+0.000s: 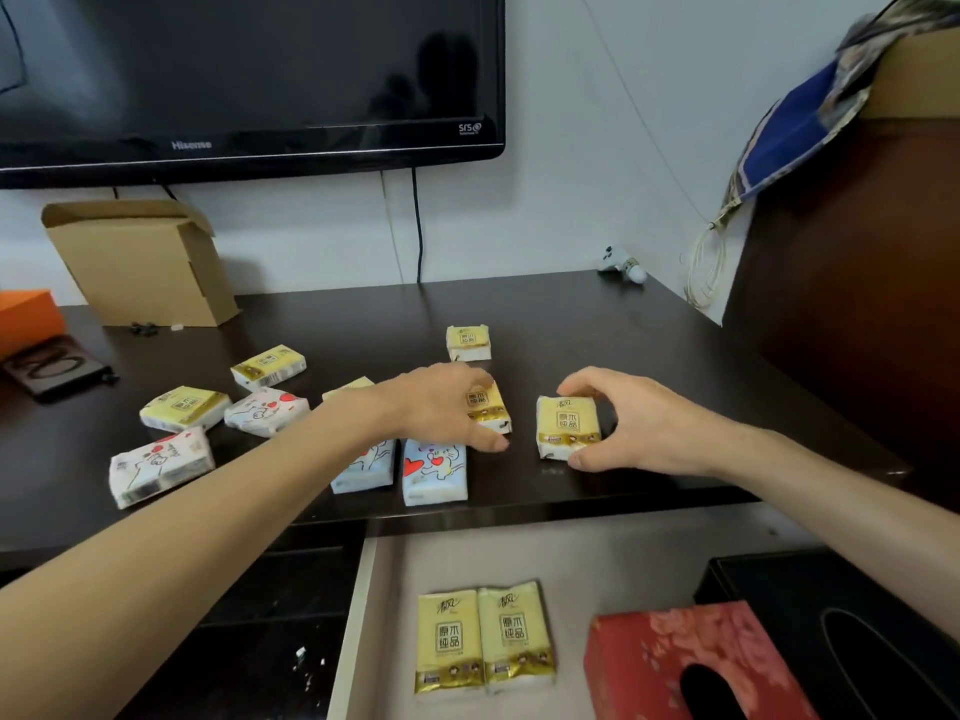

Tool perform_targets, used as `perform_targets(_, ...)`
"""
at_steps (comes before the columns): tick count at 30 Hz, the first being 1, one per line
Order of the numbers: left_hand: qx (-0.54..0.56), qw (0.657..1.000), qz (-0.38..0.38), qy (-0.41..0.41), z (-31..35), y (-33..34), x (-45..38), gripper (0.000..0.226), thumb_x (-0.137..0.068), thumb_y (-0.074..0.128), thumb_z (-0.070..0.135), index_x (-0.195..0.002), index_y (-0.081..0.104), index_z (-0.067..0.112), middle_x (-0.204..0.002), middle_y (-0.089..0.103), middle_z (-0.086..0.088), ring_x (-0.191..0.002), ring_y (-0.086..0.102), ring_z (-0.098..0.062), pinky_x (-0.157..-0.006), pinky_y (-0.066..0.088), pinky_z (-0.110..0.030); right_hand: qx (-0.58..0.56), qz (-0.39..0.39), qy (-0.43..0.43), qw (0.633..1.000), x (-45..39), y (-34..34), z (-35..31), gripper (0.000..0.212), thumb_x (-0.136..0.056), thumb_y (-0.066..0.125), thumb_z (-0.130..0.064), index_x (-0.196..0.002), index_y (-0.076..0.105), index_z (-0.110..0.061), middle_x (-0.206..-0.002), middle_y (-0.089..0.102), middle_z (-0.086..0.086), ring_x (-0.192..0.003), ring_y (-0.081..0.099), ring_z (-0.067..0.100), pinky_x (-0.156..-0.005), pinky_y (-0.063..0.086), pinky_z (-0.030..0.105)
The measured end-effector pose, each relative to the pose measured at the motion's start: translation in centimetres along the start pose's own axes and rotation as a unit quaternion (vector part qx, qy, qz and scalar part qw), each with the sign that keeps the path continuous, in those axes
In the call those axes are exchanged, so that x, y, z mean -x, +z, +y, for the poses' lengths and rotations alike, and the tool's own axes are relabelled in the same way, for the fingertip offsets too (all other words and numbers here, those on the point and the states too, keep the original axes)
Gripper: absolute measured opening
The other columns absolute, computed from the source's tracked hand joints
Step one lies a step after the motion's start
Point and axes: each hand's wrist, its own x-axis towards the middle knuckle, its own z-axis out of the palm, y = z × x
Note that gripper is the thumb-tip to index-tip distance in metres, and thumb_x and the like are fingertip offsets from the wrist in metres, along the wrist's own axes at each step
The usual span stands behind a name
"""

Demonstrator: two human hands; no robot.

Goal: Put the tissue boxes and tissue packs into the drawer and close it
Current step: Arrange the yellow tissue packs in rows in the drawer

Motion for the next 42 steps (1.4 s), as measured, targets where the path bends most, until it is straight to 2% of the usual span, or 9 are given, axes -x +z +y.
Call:
perform_targets(3, 0.020, 0.999, 0.026, 0.011, 0.3, -0.1, 0.2, 0.071, -0.079, 0.076, 0.045, -0.140, 0.045, 0.027, -0.138, 0.055, -0.002, -0.118, 0.057, -0.020, -0.096, 0.050, -0.042, 0.003, -0.019, 0.008, 1.000, -0.2, 0.1, -0.7, 0.083, -0.073, 0.085, -0.045, -0.145, 0.044, -0.034, -0.130, 0.057, -0.015, -0.113, 0.058, 0.011, -0.093, 0.051, 0.030)
perform_targets(8, 0.083, 0.991, 0.096, 0.049, 1.3, -1.6, 3.2, 0.070, -0.076, 0.082, 0.035, -0.137, 0.047, 0.027, -0.134, 0.059, 0.000, -0.117, 0.059, -0.019, -0.098, 0.049, -0.041, 0.010, 0.044, -0.026, 0.999, 0.9, 0.0, -1.5, 0.074, -0.073, 0.084, -0.044, -0.138, 0.052, -0.033, -0.126, 0.061, -0.014, -0.113, 0.059, 0.008, -0.095, 0.052, 0.036)
perform_targets(14, 0.143, 0.976, 0.120, 0.110, 2.3, -1.2, 12.1, 0.063, -0.073, 0.083, 0.042, -0.127, 0.052, 0.040, -0.119, 0.062, 0.021, -0.111, 0.056, 0.003, -0.086, 0.042, -0.011, -0.040, 0.031, -0.072, 0.996, 6.3, 1.3, -3.3, 0.064, -0.069, 0.077, -0.066, -0.125, 0.052, -0.047, -0.111, 0.064, -0.025, -0.103, 0.062, -0.002, -0.084, 0.056, 0.031)
perform_targets(20, 0.105, 0.987, 0.076, 0.090, 3.0, 3.9, 20.5, 0.066, -0.066, 0.075, 0.063, -0.124, 0.045, 0.053, -0.114, 0.056, 0.028, -0.112, 0.052, 0.002, -0.090, 0.051, -0.028, -0.006, -0.002, -0.114, 0.993, 11.2, 5.3, -5.7, 0.059, -0.074, 0.062, -0.080, -0.124, 0.046, -0.053, -0.114, 0.050, -0.035, -0.113, 0.050, -0.003, -0.084, 0.051, 0.029)
perform_targets(23, 0.035, 0.991, 0.072, 0.105, 3.4, 7.6, 22.4, 0.070, -0.071, 0.071, 0.064, -0.132, 0.042, 0.047, -0.121, 0.055, 0.026, -0.114, 0.048, 0.002, -0.102, 0.040, -0.025, 0.043, -0.032, -0.132, 0.990, 12.2, 7.0, -6.2, 0.064, -0.074, 0.059, -0.076, -0.130, 0.041, -0.051, -0.111, 0.046, -0.033, -0.114, 0.044, -0.004, -0.087, 0.050, 0.032)
perform_targets(29, -0.020, 0.990, 0.061, 0.128, 4.2, 12.3, 24.1, 0.075, -0.076, 0.067, 0.062, -0.140, 0.042, 0.034, -0.133, 0.056, 0.015, -0.121, 0.047, -0.008, -0.109, 0.028, -0.026, 0.128, -0.101, -0.135, 0.977, 14.2, 9.5, -5.9, 0.079, -0.069, 0.060, -0.070, -0.140, 0.029, -0.052, -0.119, 0.030, -0.038, -0.109, 0.029, -0.016, -0.084, 0.031, 0.008)
perform_targets(35, -0.053, 0.987, 0.062, 0.139, 4.7, 12.4, 23.1, 0.063, -0.075, 0.072, 0.056, -0.126, 0.055, 0.025, -0.121, 0.065, 0.005, -0.111, 0.057, -0.017, -0.103, 0.038, -0.034, 0.192, -0.136, -0.114, 0.965, 14.1, 10.3, -7.0, 0.056, -0.068, 0.047, -0.080, -0.110, 0.045, -0.044, -0.102, 0.049, -0.028, -0.099, 0.045, -0.001, -0.112, 0.029, 0.032)
perform_targets(38, -0.063, 0.986, 0.043, 0.147, 4.7, 12.8, 22.9, 0.063, -0.075, 0.074, 0.052, -0.127, 0.054, 0.021, -0.122, 0.064, 0.001, -0.111, 0.059, -0.021, -0.100, 0.044, -0.039, 0.232, -0.155, -0.110, 0.954, 14.3, 10.7, -7.8, 0.061, -0.069, 0.037, -0.081, -0.113, 0.047, -0.040, -0.098, 0.041, -0.026, -0.100, 0.044, 0.004, -0.114, 0.026, 0.037)
perform_targets(42, -0.068, 0.985, 0.027, 0.157, 4.5, 13.3, 22.7, 0.062, -0.076, 0.073, 0.051, -0.127, 0.051, 0.024, -0.122, 0.058, 0.004, -0.110, 0.057, -0.020, -0.100, 0.043, -0.039, 0.269, -0.169, -0.113, 0.941, 14.6, 11.5, -8.4, 0.057, -0.079, 0.051, -0.072, -0.123, 0.052, -0.035, -0.113, 0.050, -0.017, -0.114, 0.049, 0.008, -0.121, 0.014, 0.047)
